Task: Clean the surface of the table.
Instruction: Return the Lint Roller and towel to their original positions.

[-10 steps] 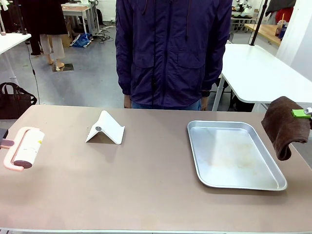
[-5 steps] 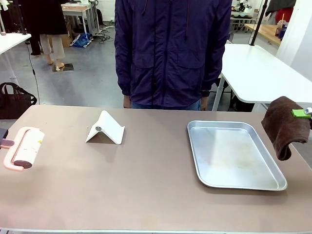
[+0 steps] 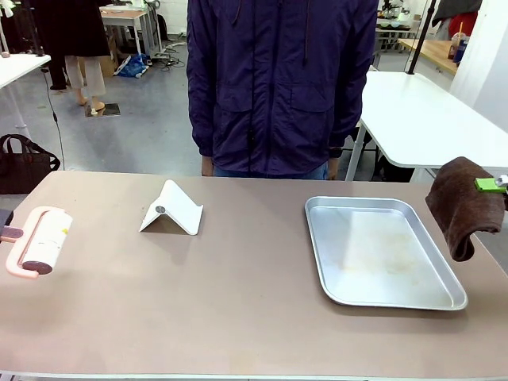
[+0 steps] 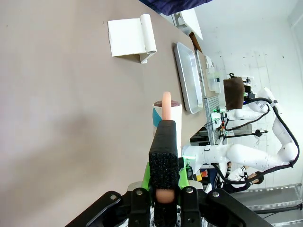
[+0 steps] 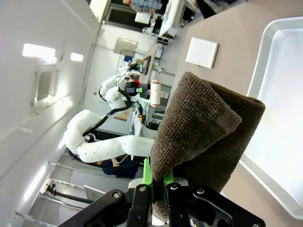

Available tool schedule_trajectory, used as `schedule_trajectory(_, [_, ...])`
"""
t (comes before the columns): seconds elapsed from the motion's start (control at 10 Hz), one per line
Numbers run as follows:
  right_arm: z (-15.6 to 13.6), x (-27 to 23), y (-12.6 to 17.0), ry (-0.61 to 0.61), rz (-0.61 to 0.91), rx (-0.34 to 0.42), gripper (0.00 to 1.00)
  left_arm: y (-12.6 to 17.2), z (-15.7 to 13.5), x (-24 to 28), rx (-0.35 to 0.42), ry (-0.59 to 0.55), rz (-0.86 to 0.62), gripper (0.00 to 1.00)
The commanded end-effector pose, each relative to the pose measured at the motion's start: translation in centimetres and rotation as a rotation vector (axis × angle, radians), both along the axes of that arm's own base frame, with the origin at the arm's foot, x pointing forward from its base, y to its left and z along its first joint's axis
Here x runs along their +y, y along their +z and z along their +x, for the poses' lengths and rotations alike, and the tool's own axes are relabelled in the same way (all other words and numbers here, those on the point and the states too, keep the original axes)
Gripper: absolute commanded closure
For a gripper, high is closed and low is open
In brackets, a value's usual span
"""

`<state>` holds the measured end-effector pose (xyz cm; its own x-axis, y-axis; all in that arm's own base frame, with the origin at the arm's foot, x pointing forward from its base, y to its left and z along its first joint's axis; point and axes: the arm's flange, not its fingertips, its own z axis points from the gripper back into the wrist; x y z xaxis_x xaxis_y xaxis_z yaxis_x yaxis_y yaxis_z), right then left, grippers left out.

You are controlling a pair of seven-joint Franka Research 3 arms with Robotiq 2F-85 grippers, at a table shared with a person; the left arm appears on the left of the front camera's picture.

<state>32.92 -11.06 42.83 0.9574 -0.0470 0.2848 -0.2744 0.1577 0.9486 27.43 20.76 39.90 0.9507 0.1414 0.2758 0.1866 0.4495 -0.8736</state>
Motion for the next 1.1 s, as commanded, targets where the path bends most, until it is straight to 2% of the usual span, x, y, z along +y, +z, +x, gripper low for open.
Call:
schedule_trajectory(0.0, [0.1,0.0,0.3,-0.001,0.013,-0.017,0.90,0.2,0.0,-0.1,-0.003,-0.003,0.002,0.95])
schedule_trajectory(0.1, [0.1,0.0,0.3,-0.001,0.013,-0.017,0.90,0.0,0.0,0.0,0.000,0.000,0.000,0.78])
schedule_trajectory(0.3, [0.2,0.8,0.6,0.006,0.016,-0.004,0.90,1.3,0.3,-0.8,0.033,0.002,-0.038,0.78])
schedule_trajectory(0.5, [1.7,4.0,2.5,0.045,-0.034,-0.011,0.90,4.5,1.7,-2.9,0.050,0.039,-0.017,0.78])
schedule_trajectory(0.7, [5.2,9.6,3.6,0.063,-0.127,0.018,0.90,8.1,4.4,-6.1,0.048,0.047,0.036,0.78])
schedule_trajectory(0.8, [6.8,11.9,3.8,0.061,-0.145,0.016,0.90,9.4,5.5,-7.5,0.040,0.031,0.084,0.78])
schedule_trajectory(0.9, [8.8,14.5,3.8,0.031,-0.161,-0.021,0.90,10.8,6.4,-9.5,0.031,0.005,0.105,0.78])
schedule_trajectory(1.0, [10.6,17.1,3.6,0.019,-0.189,-0.017,0.90,12.1,7.3,-11.6,0.034,-0.011,0.141,0.78])
